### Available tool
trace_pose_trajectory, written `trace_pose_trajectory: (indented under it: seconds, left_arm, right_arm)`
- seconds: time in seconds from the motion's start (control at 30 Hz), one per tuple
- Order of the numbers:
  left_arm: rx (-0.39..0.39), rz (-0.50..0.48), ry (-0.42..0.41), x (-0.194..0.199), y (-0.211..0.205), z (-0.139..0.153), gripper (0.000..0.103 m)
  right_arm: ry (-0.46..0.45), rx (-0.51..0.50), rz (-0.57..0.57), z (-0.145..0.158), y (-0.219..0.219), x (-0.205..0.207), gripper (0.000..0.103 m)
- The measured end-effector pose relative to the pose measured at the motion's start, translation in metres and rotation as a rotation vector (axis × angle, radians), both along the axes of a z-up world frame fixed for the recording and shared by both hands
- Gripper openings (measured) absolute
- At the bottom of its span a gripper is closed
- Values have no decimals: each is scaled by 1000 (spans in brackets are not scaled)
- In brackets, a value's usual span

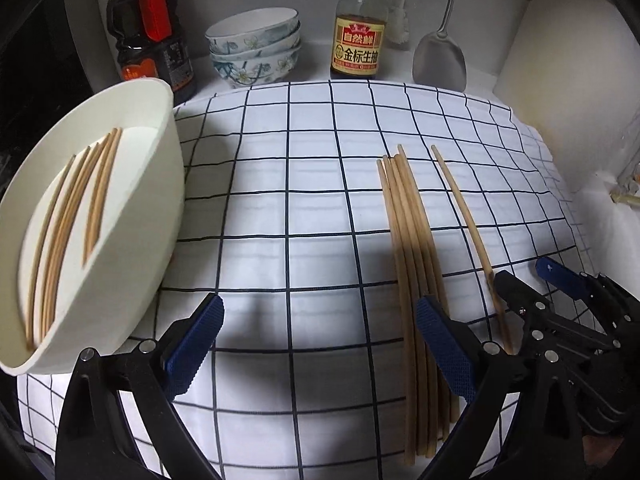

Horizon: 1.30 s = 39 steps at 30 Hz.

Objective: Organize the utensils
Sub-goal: 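Move the right tool back to the remaining chopsticks on the cloth, then close the right tool on a single chopstick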

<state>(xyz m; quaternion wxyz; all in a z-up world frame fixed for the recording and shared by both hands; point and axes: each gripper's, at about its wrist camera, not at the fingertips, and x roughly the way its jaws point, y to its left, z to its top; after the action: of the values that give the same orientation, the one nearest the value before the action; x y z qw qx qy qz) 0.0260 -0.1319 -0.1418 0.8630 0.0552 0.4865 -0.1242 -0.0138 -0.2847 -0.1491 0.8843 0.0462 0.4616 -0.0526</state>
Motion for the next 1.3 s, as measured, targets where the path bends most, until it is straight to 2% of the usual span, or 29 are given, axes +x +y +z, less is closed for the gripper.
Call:
trace_pose_trajectory:
  seconds: [0.3, 0.47, 0.53, 0.57, 1.1, 1.17, 1.2, 1.23, 1.3]
  left_arm:
    - [-9, 1, -2, 8, -6, -11, 95]
    - [4, -13, 0, 8, -14, -15, 95]
    - [11, -16, 7, 8, -16, -18, 95]
    - [16, -17, 7, 8, -17, -18, 95]
    - [59, -10, 36, 7, -21, -30, 96]
    - [54, -9, 36, 9, -22, -30, 94]
    - [52, -9, 35, 10, -22, -30, 93]
    - [48, -10, 31, 11, -23, -29, 90]
    - [45, -21, 19, 11, -28, -27, 82]
  right_arm:
    - [8, -54, 16, -12, 6, 10, 54]
    - [-3, -59, 16, -12, 4, 8, 34]
    - [-3, -59, 6, -12, 1, 6, 23]
    - [-2, -58, -4, -12, -2, 4, 22]
    - [7, -47, -16, -12, -13, -8, 22]
    - [7, -54, -14, -12, -13, -6, 25]
    - [5, -58, -16, -12, -14, -4, 30]
    - [4, -59, -19, -12, -15, -3, 35]
    - [-4, -58, -17, -13, -17, 1, 39]
